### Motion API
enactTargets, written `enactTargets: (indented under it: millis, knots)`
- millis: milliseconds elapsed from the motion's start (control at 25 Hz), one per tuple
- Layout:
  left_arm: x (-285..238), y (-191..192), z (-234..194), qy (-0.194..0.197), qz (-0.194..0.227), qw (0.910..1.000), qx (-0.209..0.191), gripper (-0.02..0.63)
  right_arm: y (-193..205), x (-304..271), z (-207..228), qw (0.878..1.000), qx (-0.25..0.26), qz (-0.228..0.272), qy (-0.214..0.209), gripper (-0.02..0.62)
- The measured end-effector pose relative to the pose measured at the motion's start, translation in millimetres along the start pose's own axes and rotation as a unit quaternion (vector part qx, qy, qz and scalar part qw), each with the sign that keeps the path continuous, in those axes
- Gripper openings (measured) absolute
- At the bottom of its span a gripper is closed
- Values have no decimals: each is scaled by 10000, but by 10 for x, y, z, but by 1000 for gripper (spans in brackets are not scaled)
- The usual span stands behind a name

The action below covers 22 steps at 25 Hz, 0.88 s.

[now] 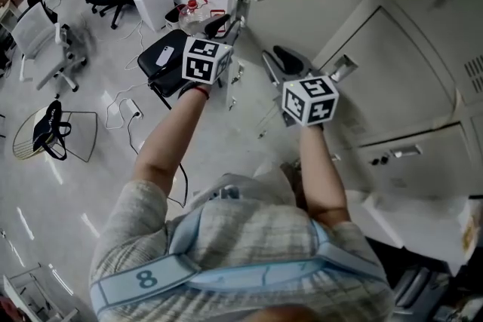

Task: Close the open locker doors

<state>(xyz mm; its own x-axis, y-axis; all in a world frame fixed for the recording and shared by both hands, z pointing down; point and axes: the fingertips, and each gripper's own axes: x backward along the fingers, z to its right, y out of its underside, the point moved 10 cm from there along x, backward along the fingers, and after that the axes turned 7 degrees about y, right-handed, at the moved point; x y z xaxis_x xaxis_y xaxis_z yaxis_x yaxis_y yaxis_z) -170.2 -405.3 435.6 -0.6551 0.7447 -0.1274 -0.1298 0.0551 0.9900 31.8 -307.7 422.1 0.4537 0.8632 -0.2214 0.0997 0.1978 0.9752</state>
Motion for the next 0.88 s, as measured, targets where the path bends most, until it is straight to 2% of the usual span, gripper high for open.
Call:
enactTargets:
  millis: [880]
  knots:
    - [-609,-64,-113,159,-268,9992,262,94,53,52,222,9996,-126,70,256,117]
